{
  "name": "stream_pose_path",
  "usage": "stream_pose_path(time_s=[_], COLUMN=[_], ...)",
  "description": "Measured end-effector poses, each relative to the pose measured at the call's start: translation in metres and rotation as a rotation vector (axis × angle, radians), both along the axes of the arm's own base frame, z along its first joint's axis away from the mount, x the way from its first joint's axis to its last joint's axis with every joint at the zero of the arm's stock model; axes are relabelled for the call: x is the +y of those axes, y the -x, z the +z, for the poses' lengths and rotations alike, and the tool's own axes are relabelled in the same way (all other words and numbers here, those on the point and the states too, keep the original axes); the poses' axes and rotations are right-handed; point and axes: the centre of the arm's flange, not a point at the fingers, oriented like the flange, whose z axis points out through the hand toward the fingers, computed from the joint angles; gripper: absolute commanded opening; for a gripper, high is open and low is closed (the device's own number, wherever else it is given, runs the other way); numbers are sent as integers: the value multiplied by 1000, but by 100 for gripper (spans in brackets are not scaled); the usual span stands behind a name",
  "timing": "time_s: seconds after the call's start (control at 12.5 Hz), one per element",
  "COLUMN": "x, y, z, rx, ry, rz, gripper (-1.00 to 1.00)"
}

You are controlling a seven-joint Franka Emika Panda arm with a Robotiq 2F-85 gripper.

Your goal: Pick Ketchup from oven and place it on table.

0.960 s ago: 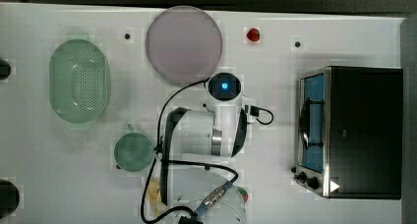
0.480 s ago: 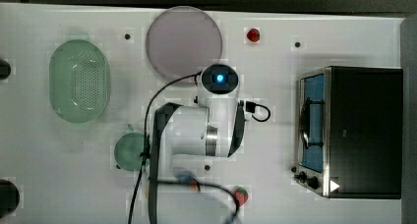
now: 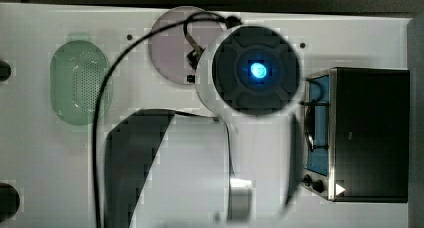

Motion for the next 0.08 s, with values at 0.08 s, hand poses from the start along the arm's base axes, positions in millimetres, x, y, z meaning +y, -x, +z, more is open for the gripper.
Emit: stream_pose_path(time_s=[0.08], x=[-6], y=[8], z=[35], rx=[-44], ry=[41], rz=[7], gripper=[100])
